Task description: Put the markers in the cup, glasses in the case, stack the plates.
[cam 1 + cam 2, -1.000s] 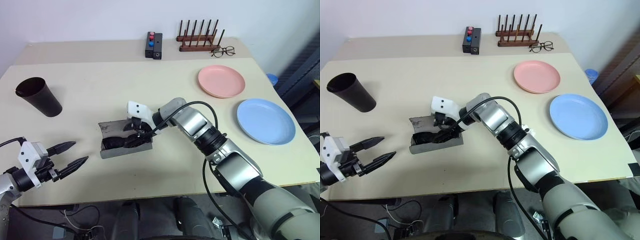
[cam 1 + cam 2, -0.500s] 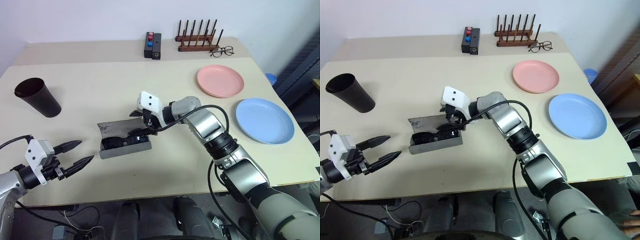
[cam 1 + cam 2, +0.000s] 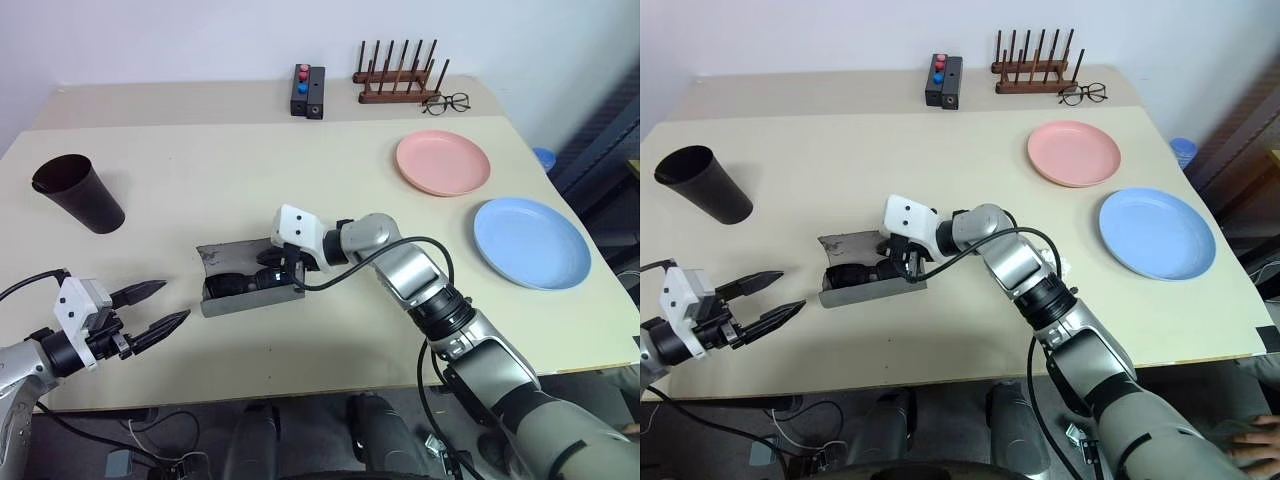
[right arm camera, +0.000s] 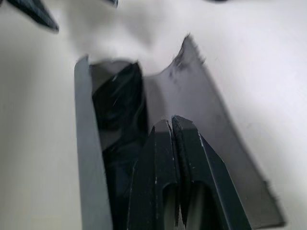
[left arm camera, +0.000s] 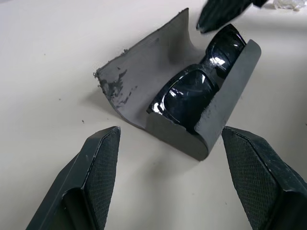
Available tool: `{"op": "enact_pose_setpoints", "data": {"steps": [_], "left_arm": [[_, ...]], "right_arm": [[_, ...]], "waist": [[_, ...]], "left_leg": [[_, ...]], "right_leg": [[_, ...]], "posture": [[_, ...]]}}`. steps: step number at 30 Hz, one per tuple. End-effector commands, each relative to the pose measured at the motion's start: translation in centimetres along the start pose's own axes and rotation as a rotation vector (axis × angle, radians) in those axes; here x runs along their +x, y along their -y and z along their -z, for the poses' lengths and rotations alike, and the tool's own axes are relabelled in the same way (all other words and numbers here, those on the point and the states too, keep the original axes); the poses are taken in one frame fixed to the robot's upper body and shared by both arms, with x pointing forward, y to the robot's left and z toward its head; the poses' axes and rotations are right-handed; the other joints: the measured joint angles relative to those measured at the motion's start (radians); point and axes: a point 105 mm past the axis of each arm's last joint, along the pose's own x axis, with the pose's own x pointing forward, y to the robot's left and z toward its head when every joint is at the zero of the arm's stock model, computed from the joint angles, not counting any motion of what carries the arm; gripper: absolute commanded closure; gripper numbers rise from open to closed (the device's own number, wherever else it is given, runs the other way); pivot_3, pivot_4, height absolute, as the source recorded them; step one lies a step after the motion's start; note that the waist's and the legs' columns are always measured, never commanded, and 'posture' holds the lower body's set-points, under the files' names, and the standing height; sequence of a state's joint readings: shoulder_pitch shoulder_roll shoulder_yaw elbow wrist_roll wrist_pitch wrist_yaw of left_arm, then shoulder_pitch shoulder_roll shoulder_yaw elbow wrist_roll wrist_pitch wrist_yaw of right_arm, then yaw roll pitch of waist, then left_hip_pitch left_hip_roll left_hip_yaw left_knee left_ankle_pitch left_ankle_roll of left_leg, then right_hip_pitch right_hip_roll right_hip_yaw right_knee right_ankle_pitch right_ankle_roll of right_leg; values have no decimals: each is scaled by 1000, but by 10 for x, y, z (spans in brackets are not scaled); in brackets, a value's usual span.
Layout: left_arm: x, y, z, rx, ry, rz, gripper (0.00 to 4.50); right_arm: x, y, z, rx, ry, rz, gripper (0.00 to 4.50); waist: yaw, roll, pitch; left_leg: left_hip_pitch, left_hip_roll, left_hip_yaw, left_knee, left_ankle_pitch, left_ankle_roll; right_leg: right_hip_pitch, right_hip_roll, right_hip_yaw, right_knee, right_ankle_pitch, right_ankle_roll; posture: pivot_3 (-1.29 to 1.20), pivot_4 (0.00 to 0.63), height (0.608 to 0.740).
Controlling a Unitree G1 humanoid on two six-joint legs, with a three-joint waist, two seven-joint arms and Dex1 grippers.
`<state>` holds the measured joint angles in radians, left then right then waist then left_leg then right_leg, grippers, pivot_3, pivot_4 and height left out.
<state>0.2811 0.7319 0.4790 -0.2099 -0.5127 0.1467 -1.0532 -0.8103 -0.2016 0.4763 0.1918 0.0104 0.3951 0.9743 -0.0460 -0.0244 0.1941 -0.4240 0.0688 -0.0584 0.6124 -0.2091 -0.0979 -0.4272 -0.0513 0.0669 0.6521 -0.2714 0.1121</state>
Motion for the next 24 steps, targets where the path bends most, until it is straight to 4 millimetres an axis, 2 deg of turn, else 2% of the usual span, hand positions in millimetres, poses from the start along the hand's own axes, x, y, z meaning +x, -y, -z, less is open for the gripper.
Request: {"op": "enact_pose_setpoints", "data": {"steps": [1, 6, 12, 17, 21, 24], "left_arm": [[-2, -1, -2, 15, 16, -7, 1039], [-2, -1, -2, 14, 16, -5, 1039], [5, 0, -15, 30, 34, -8, 1039], [10, -21, -38, 9, 100, -121, 1039], [19, -40, -53, -57, 120, -172, 1039], [34, -46, -73, -133, 182, -157, 1869]], "right_arm": [[2, -2, 2, -49, -8, 11, 4448], [7, -1, 13, -51, -24, 39, 4448], [6, -1, 1, -64, 38, 52, 4448], [-16, 3, -24, -91, 136, 59, 4448], [-40, 2, -29, -116, 162, 70, 4448], [-53, -1, -22, -125, 143, 87, 4500]], "waist": [[0, 0, 0], [0, 0, 0], [1, 0, 0], [2, 0, 0], [5, 0, 0], [4, -1, 0]], "left_leg": [[0, 0, 0, 0, 0, 0], [0, 0, 0, 0, 0, 0], [0, 0, 0, 0, 0, 0], [0, 0, 0, 0, 0, 0], [0, 0, -1, 1, 0, 0], [1, 0, -1, 1, 0, 0]], "right_leg": [[0, 0, 0, 0, 0, 0], [0, 0, 0, 0, -1, -2], [0, 0, 0, 0, -1, -1], [1, 0, 0, 0, 0, 1], [1, 0, 0, 1, 1, 1], [2, 0, 0, 1, 1, 1]], "posture": [[0, 150, 740], [0, 150, 740], [0, 150, 740], [0, 150, 740], [0, 150, 740], [0, 150, 740]]}}
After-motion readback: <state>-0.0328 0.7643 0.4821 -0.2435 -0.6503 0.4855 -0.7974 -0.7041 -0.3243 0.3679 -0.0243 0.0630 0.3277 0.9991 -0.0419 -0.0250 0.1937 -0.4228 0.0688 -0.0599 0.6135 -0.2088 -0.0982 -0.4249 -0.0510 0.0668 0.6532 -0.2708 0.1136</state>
